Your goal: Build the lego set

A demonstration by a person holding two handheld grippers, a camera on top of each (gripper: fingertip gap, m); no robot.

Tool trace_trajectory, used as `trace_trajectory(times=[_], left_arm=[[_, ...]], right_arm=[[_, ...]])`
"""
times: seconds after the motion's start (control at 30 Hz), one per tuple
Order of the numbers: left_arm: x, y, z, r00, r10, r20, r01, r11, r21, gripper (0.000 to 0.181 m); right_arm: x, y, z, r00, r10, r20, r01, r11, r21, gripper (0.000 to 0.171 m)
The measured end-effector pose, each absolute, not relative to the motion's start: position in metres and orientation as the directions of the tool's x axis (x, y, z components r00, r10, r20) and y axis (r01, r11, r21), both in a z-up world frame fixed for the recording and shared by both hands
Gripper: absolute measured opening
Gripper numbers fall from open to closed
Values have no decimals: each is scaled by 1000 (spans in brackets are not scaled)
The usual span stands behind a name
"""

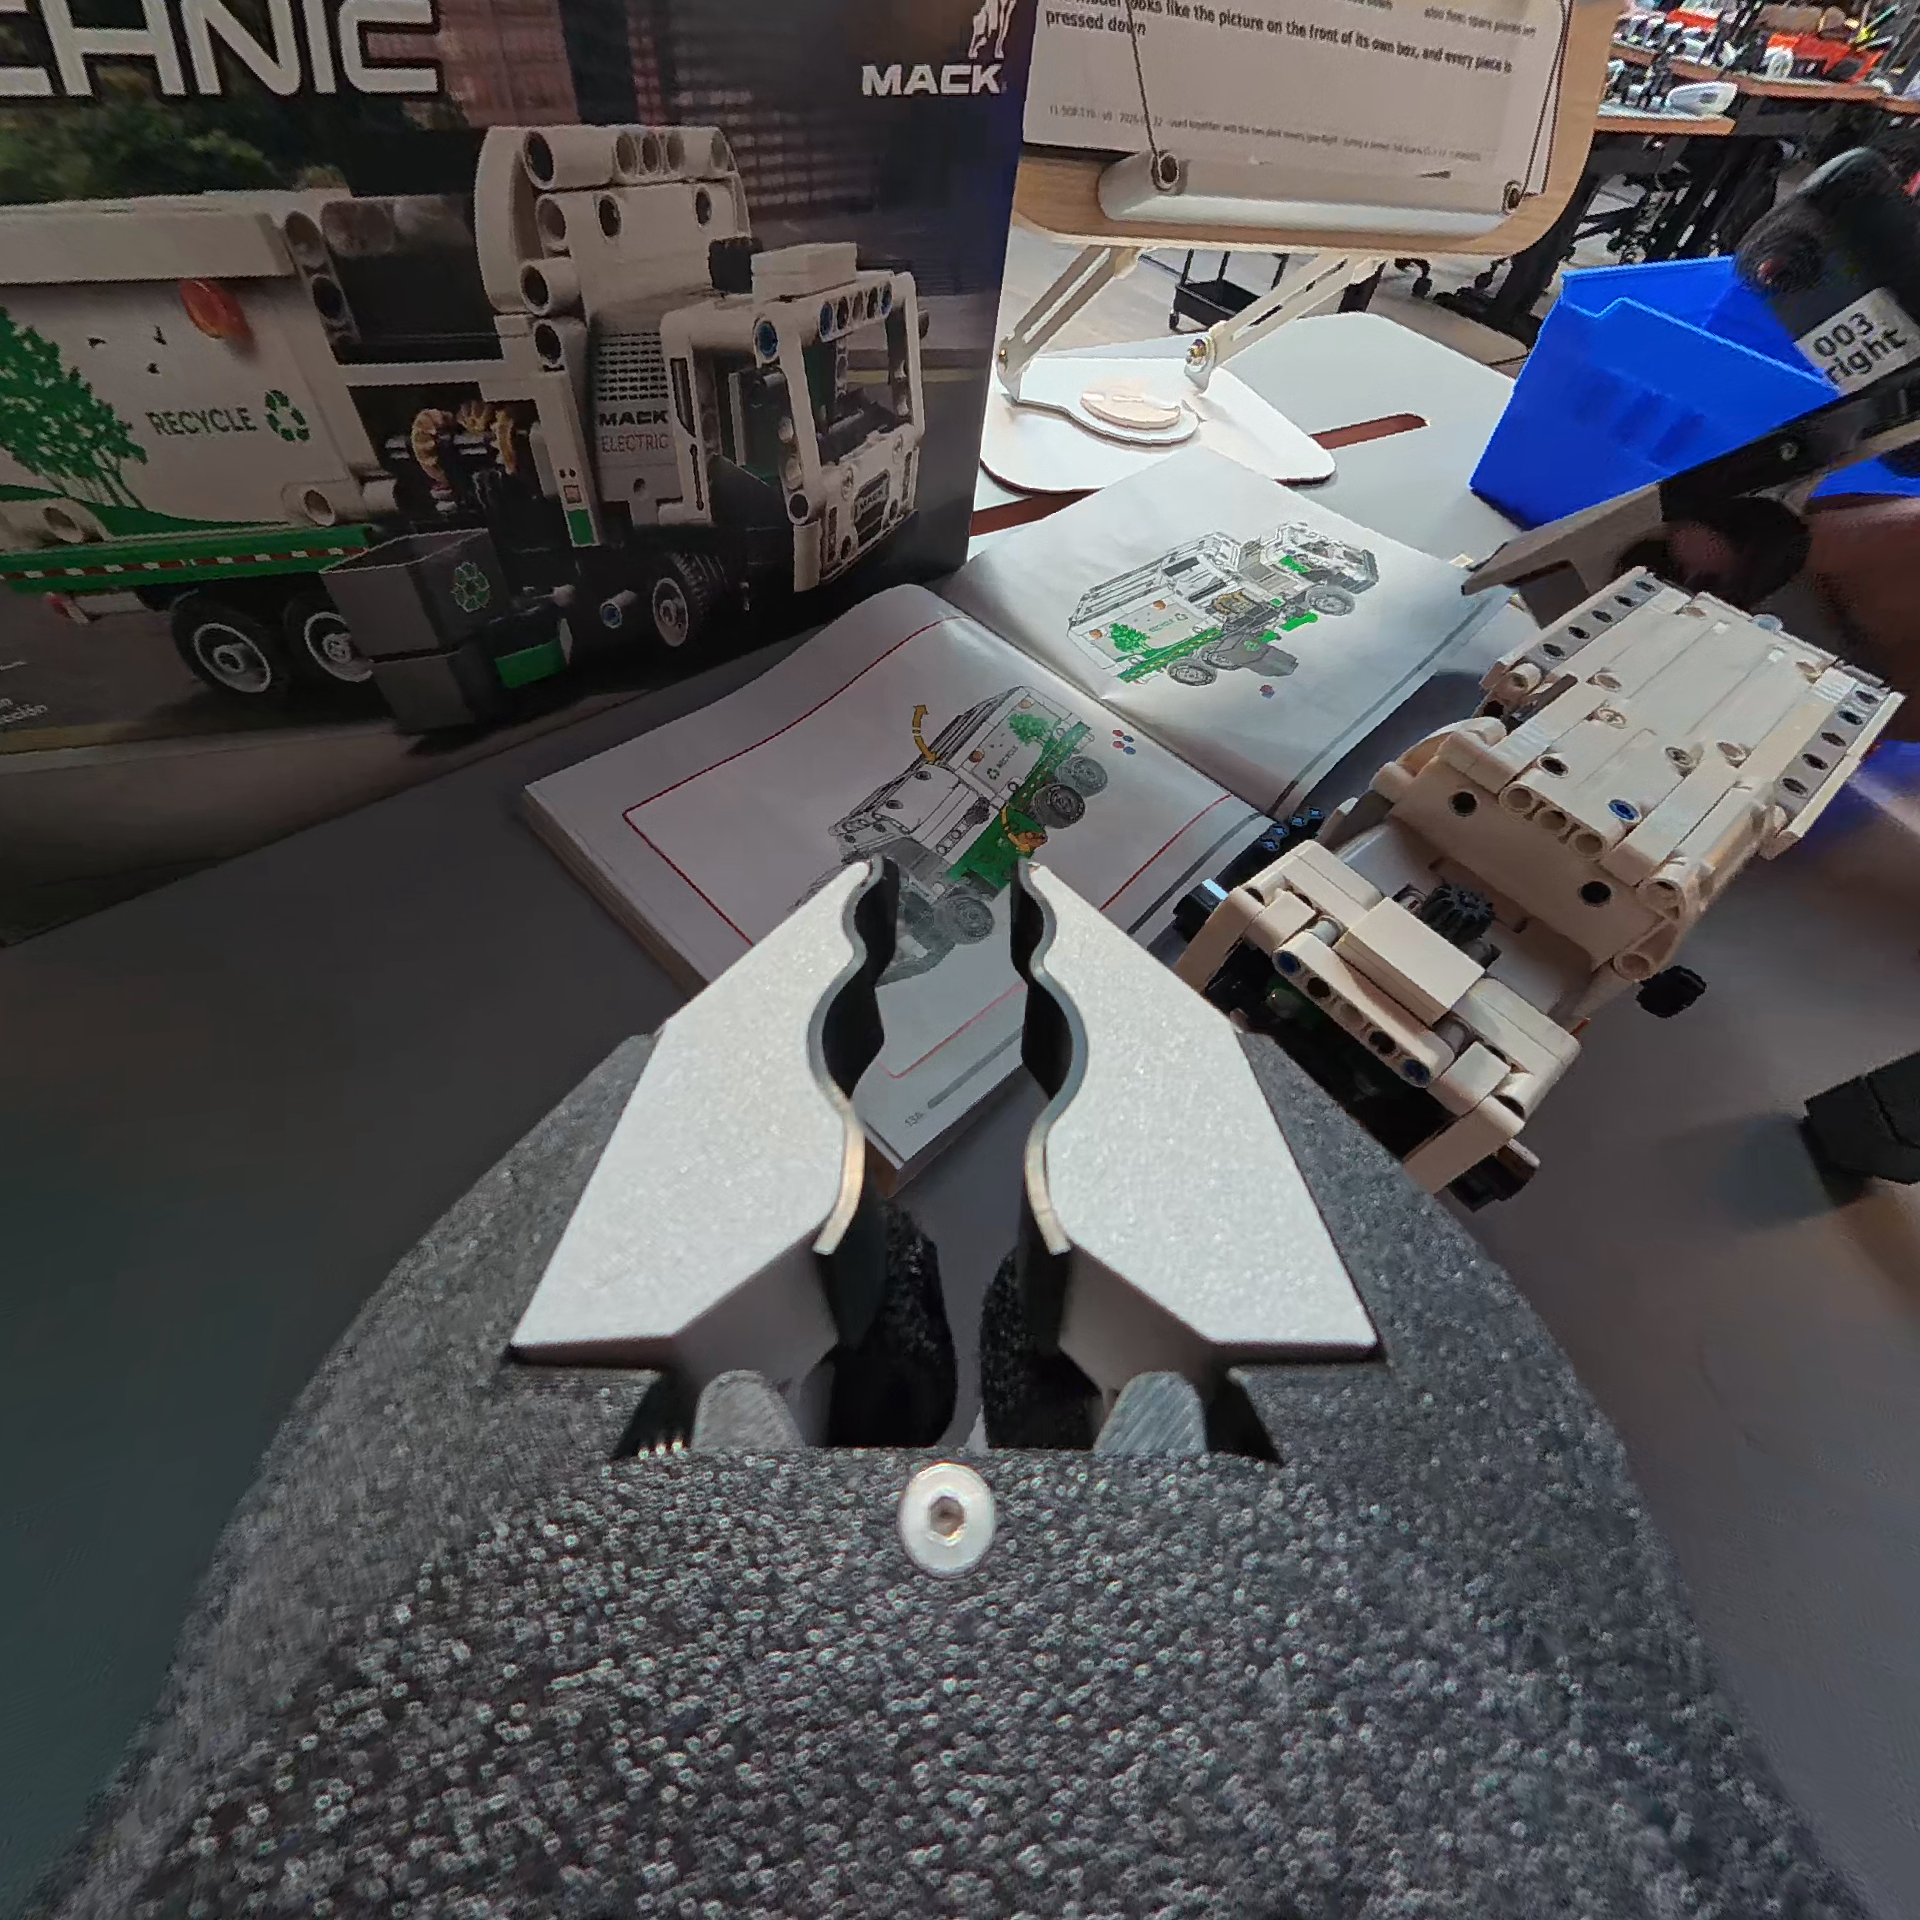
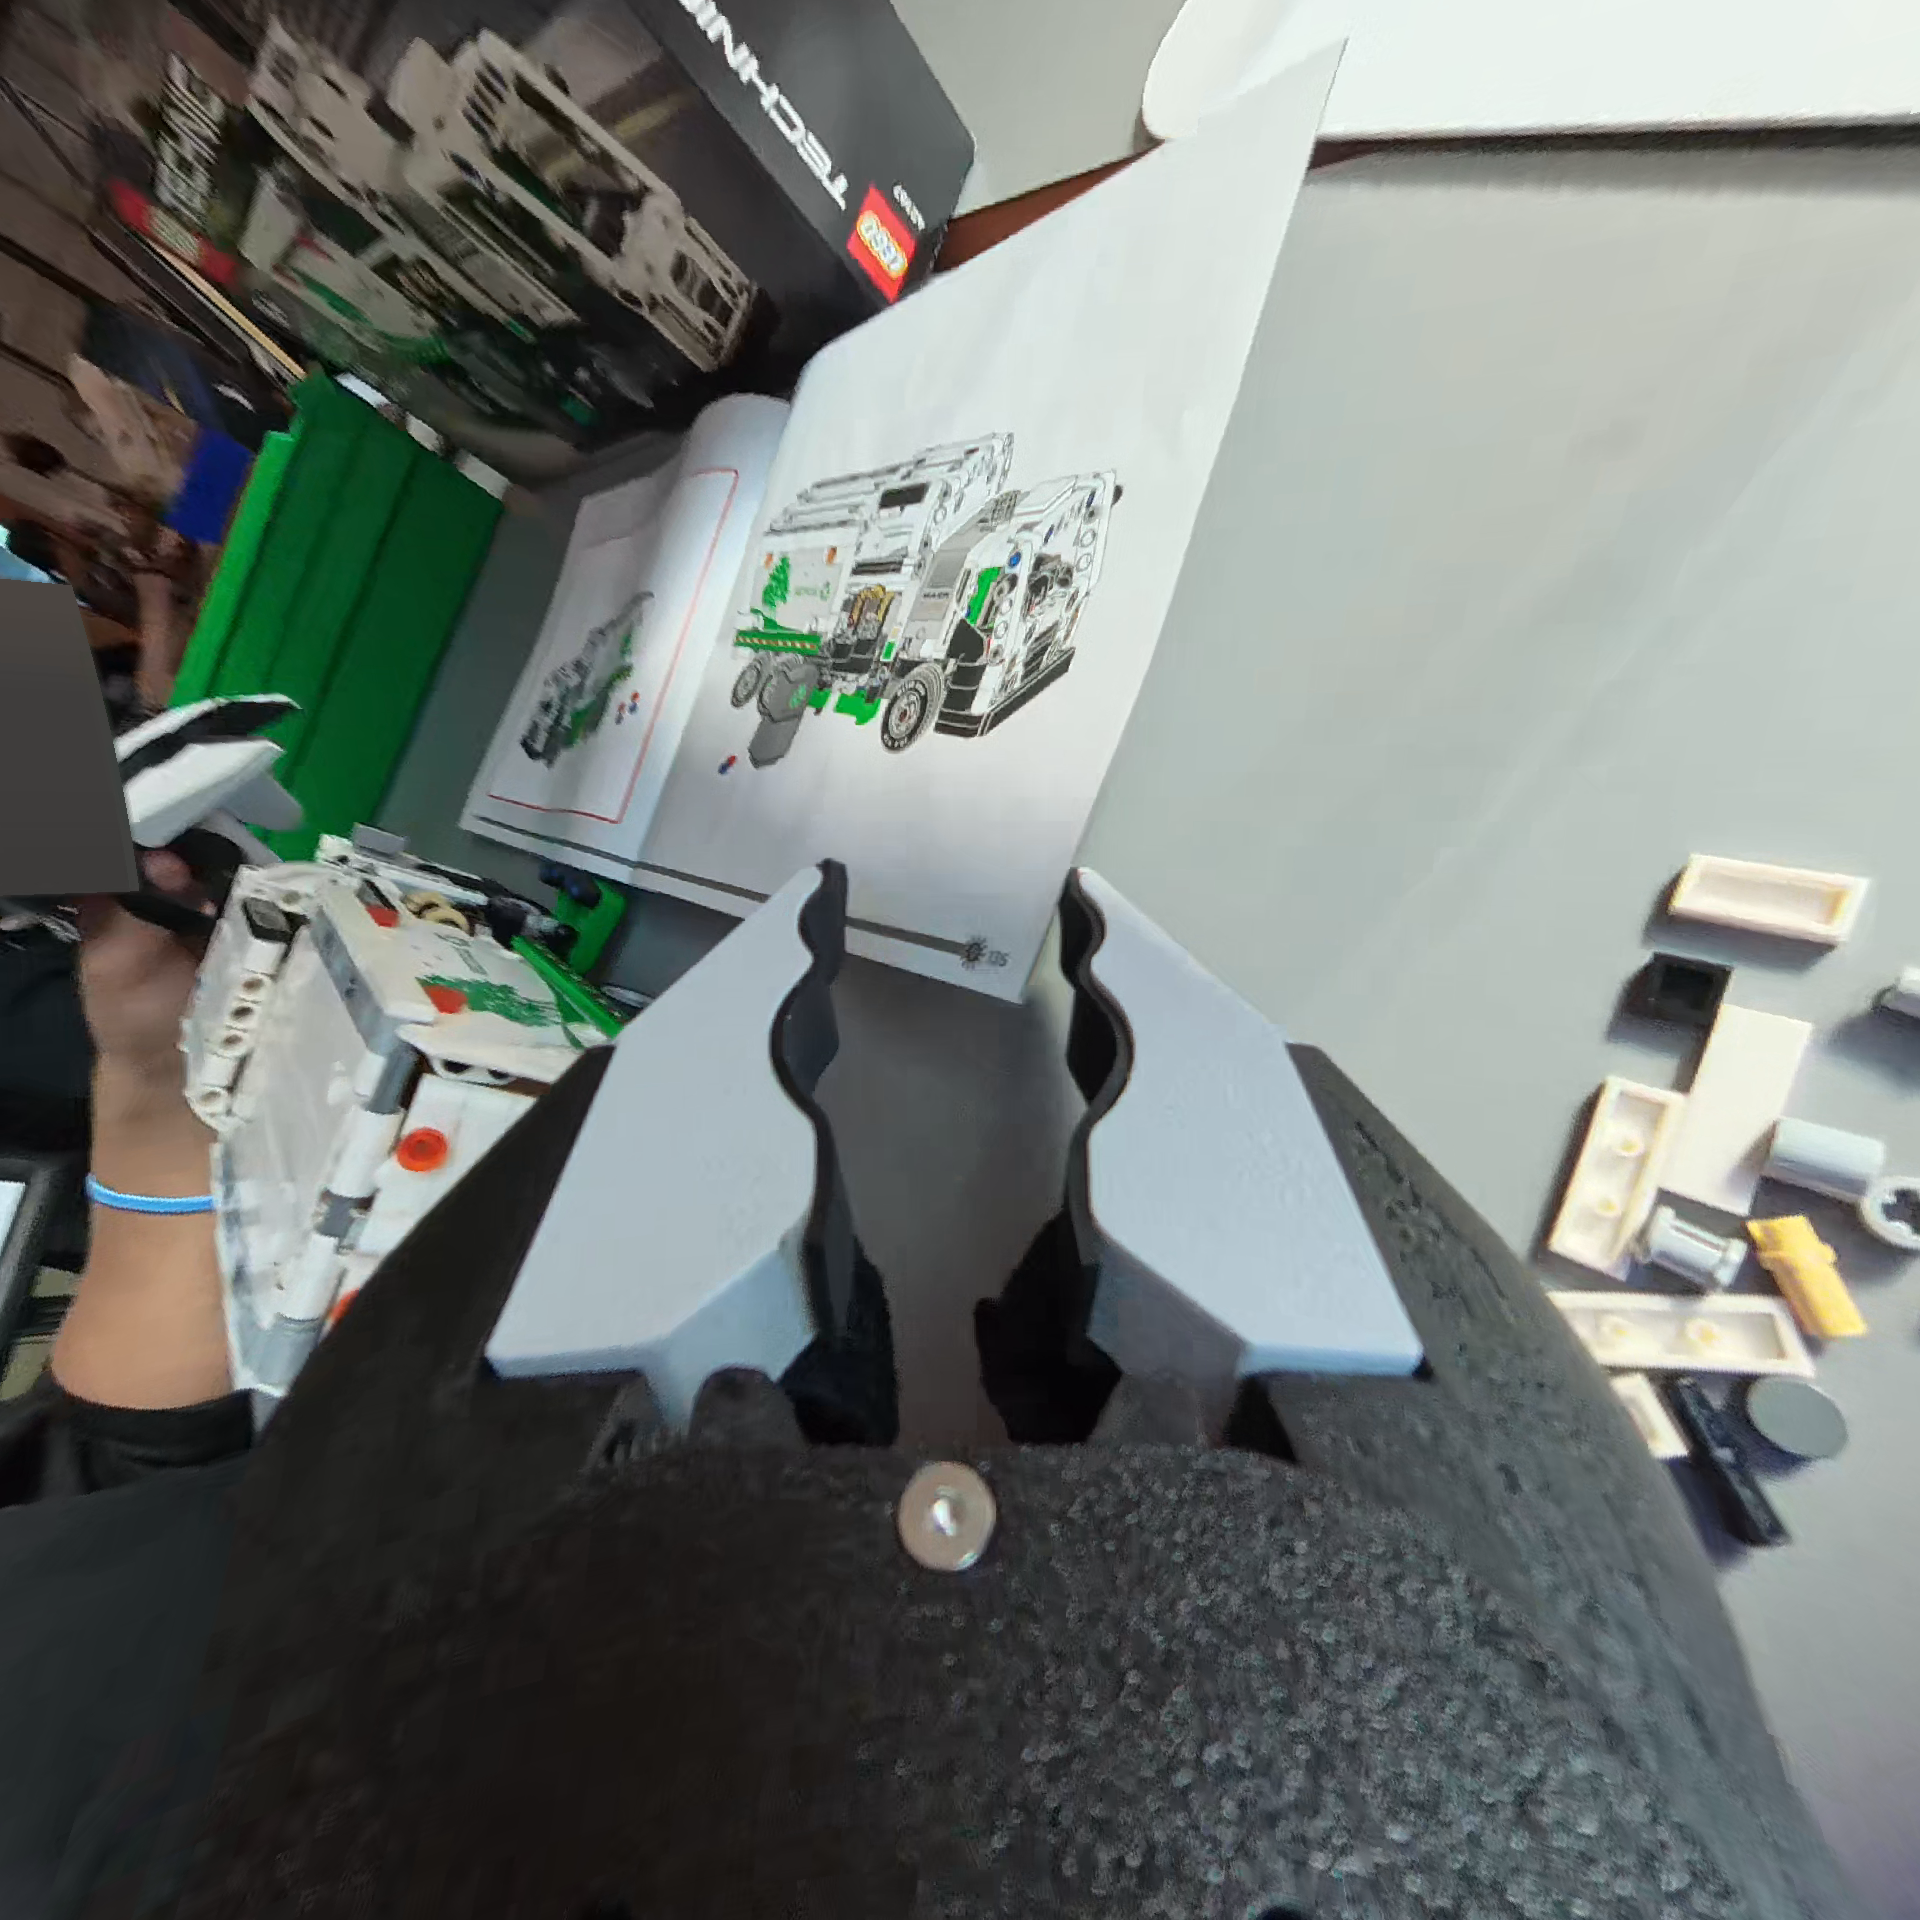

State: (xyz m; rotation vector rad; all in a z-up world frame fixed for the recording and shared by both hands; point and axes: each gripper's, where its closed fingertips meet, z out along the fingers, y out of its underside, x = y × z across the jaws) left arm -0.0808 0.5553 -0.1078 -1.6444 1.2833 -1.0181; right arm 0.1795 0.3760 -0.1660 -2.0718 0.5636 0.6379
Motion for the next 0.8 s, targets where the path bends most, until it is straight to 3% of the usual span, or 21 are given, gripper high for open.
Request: trace_trajectory(times=[0.03,0.07,0.13,0.37,0.53,0.67,0.8], left_arm=[[-78,552,-106,149,-981,127,-329,-170,-929,20],[-74,547,-103,124,-981,147,-315,-180,-932,20],[-62,532,-95,53,-974,219,-318,-224,-921,20],[13,472,-57,-151,-939,308,-527,-187,-829,28],[76,446,-45,-202,-795,572,-614,-352,-706,49],[104,443,-47,-157,-650,744,-641,-506,-577,66],[113,452,-57,-92,-610,787,-617,-585,-526,61]], right_arm=[[180,377,-161,744,-138,-653,-623,-496,-605,24],[179,378,-152,727,-107,-678,-638,-470,-610,7],[174,380,-138,703,-65,-708,-653,-452,-608,1],[150,400,-94,797,54,-601,-521,-442,-730,0],[122,416,-73,942,134,-308,-222,-439,-871,0],[111,423,-71,994,108,-27,24,-442,-897,0],[99,429,-71,986,109,123,159,-447,-880,0]])
